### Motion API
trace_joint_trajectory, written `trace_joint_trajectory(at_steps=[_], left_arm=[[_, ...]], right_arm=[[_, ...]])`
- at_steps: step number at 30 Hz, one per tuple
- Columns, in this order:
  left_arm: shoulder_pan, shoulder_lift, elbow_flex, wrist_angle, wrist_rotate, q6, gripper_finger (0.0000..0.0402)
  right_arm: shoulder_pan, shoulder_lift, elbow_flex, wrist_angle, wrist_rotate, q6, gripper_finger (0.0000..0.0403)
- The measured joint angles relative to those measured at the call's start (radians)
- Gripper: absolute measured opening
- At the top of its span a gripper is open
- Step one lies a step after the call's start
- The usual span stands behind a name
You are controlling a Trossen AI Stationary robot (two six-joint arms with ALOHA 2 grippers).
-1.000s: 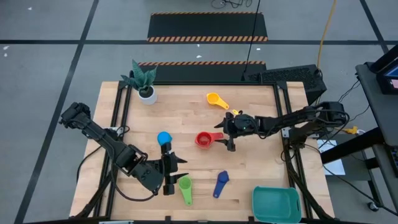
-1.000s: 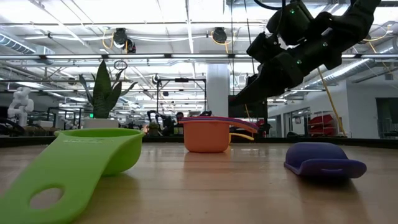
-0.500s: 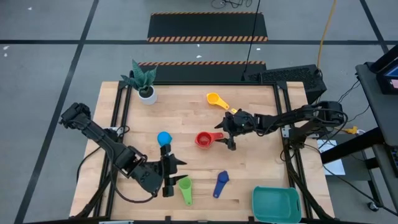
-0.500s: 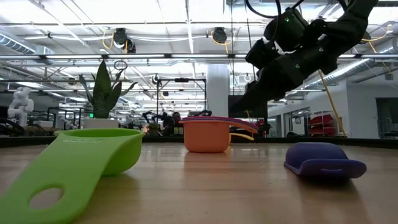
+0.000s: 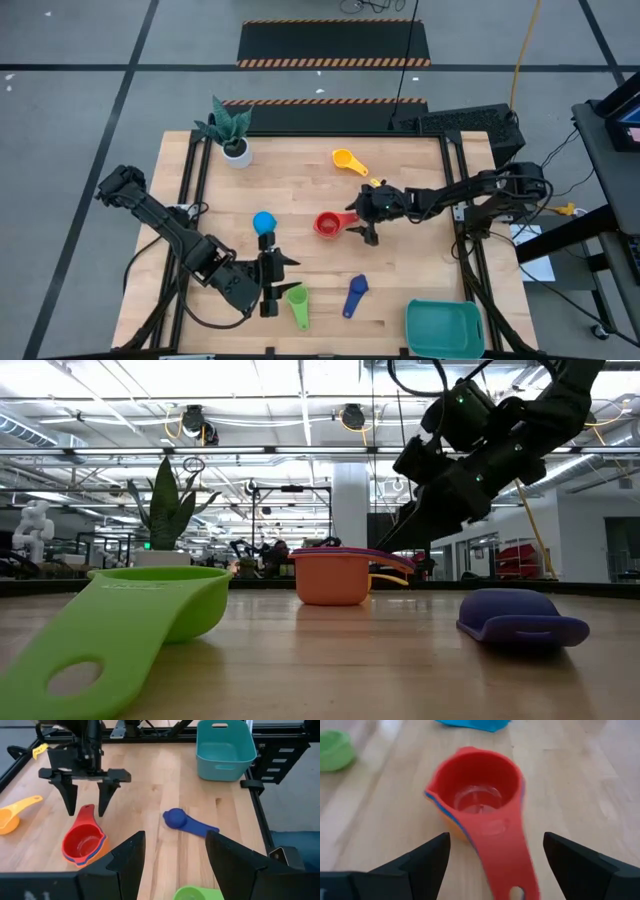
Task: Nest measuring cups in basket
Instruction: Stack the orange measuring cup on top of the blue measuring cup
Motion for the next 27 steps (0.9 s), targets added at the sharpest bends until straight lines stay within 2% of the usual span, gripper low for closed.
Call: trace_joint_trajectory(at_steps=[15,27], left_arm=[[0.029,0.000,0.000,0.002,0.006,0.046,0.0212],[0.031,0.000,0.000,0.000,0.010,0.050,0.0212]], right_arm=[[0.013,0.024,0.000,-0.051,0.005,-0.004,0.0309],[0.013,0.032,0.000,-0.064,-0.024,-0.025,0.0201]])
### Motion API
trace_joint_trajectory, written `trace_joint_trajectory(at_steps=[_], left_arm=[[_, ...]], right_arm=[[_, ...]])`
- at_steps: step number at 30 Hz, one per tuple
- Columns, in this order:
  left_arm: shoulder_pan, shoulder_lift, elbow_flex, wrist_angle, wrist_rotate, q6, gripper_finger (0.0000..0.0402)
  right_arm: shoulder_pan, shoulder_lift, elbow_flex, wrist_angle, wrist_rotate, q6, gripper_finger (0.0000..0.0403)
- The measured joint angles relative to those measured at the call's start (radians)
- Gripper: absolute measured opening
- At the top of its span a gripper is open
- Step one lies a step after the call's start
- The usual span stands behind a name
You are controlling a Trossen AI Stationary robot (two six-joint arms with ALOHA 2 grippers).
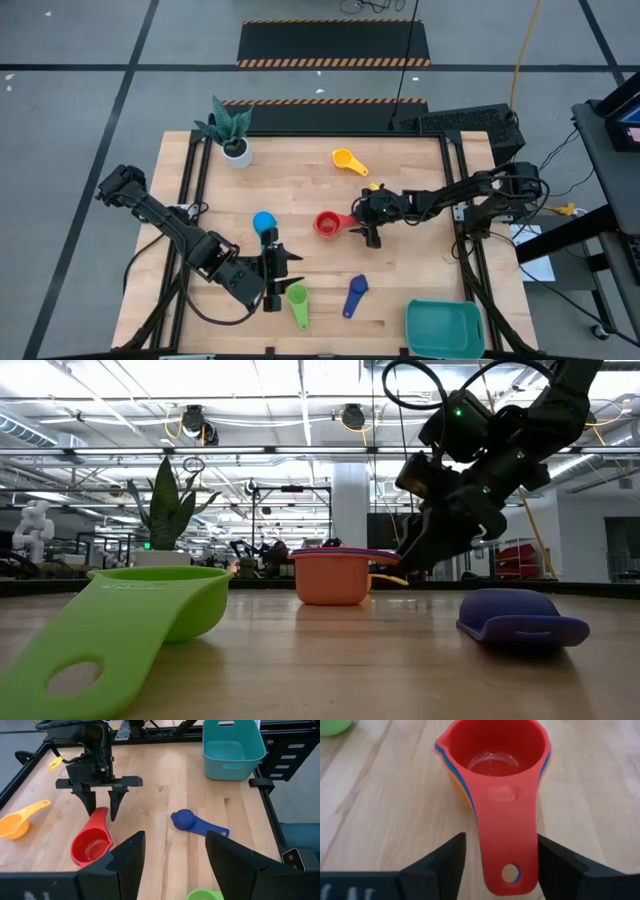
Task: Nest measuring cups in basket
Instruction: Stack the orange measuring cup on top of the blue measuring cup, then stack the light blue measuring cup on top of the orange measuring cup
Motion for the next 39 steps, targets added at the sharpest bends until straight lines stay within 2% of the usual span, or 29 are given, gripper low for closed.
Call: trace_joint_trajectory(at_steps=[8,14,16,22,28,34,39], left_arm=[[-0.001,0.000,0.000,-0.001,0.002,0.019,0.0212],[-0.001,0.000,0.000,-0.001,0.002,0.022,0.0212],[-0.001,0.000,0.000,-0.001,0.002,0.028,0.0212],[-0.001,0.000,0.000,-0.002,0.002,0.050,0.0212],[-0.001,0.000,0.000,-0.002,0.002,0.074,0.0212],[0.003,0.000,0.000,-0.003,0.001,0.074,0.0212],[0.003,0.000,0.000,-0.009,0.001,0.067,0.0212]], right_arm=[[0.000,0.000,0.000,0.000,0.000,0.000,0.0156],[0.023,0.000,0.000,0.000,0.005,0.004,0.0149],[0.034,0.000,0.000,0.000,0.014,0.004,0.0157],[0.061,-0.009,0.000,-0.004,0.138,0.014,0.0206],[0.071,-0.043,-0.001,-0.037,0.137,0.044,0.0252],[0.075,-0.137,0.000,-0.109,0.137,0.072,0.0266],[0.087,-0.265,0.000,-0.247,0.157,0.117,0.0265]])
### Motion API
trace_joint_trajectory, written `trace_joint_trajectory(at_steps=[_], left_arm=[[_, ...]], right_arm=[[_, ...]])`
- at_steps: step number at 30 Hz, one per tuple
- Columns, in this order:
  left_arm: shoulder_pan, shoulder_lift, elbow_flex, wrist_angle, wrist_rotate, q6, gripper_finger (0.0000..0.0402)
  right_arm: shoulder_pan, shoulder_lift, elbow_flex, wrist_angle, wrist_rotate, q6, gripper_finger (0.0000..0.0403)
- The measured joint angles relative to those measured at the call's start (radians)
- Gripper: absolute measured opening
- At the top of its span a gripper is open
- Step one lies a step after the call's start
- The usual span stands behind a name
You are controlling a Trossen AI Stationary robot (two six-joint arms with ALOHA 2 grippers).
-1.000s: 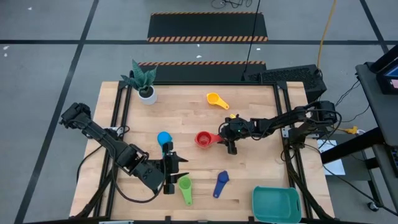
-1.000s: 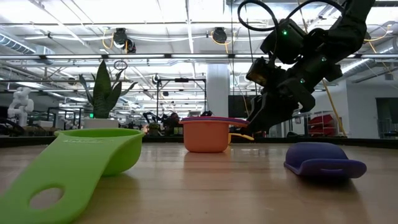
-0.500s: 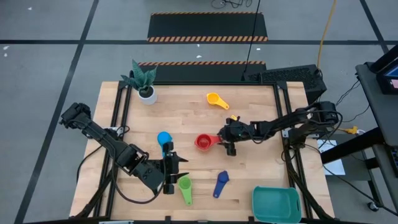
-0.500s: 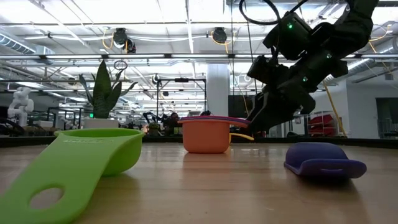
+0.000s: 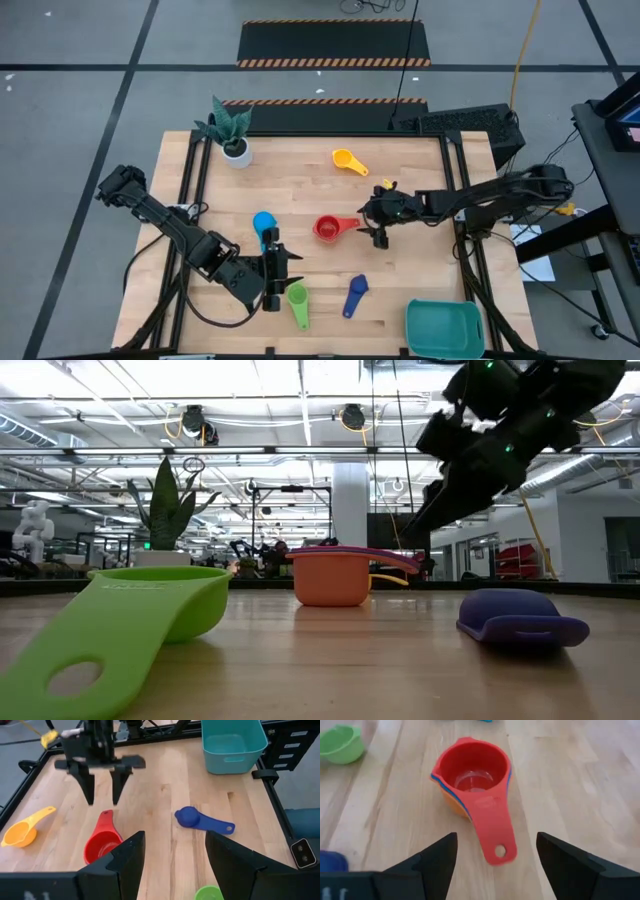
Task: Nest measuring cups in basket
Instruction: Stack the light blue measuring cup on top of the orange measuring cup
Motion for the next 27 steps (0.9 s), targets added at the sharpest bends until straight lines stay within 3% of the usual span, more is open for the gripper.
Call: trace_joint_trajectory(at_steps=[6,14,27], left_arm=[[0.000,0.000,0.000,-0.002,0.000,-0.002,0.0212],[0.001,0.000,0.000,-0.045,-0.002,-0.029,0.0212],[0.006,0.000,0.000,-0.200,-0.004,-0.162,0.0212]], right_arm=[[0.056,-0.176,0.000,-0.176,0.101,0.050,0.0265],[0.148,-0.362,0.000,-0.220,0.141,0.096,0.0265],[0.221,-0.434,0.000,-0.209,0.166,0.080,0.0265]])
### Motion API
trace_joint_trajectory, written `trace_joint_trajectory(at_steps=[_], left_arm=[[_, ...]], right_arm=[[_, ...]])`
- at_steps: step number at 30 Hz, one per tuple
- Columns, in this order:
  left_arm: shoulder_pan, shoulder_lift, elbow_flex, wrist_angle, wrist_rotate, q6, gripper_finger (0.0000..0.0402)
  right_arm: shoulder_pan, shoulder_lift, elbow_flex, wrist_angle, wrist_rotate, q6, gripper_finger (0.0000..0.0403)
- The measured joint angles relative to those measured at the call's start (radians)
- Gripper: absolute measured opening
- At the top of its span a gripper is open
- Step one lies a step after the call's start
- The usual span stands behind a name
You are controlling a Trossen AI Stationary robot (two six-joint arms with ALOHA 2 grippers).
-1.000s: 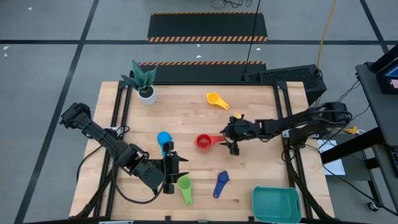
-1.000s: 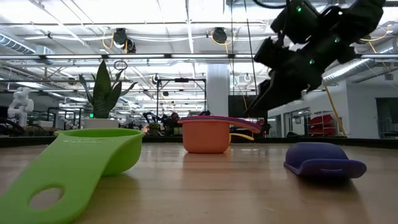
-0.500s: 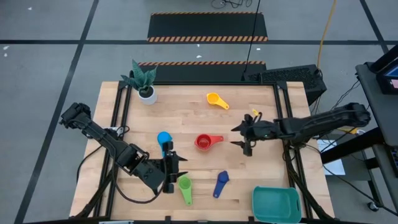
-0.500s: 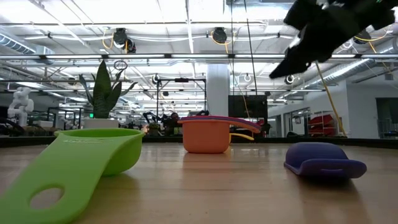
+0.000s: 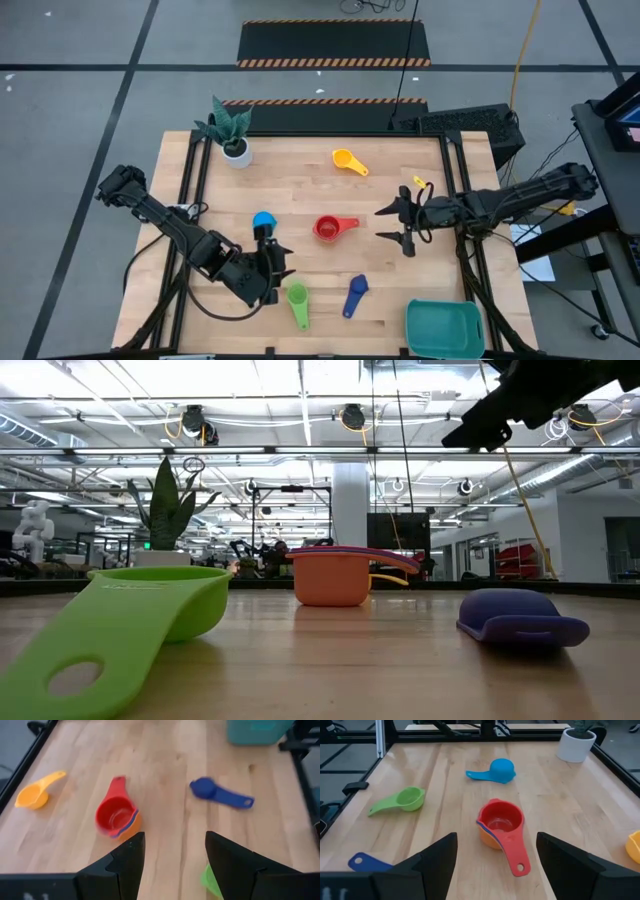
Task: Nest measuring cups in basket
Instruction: Stack the light blue measuring cup on top of the orange measuring cup
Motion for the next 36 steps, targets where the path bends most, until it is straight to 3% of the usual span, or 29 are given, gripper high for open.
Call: trace_joint_trajectory(at_steps=[9,18,26,36], left_arm=[[0.000,0.000,-0.001,-0.185,-0.028,-0.174,0.0212],[0.000,0.000,-0.096,-0.183,-0.020,-0.179,0.0212],[0.000,0.000,-0.196,-0.167,0.077,-0.284,0.0212],[0.000,0.000,-0.321,-0.154,0.081,-0.334,0.0212]], right_arm=[[0.000,0.000,0.000,0.000,-0.001,-0.001,0.0265],[0.000,0.000,0.000,0.000,0.000,-0.002,0.0265],[0.000,0.000,0.000,0.000,0.023,-0.009,0.0265],[0.000,0.000,0.000,0.000,0.023,-0.009,0.0265]])
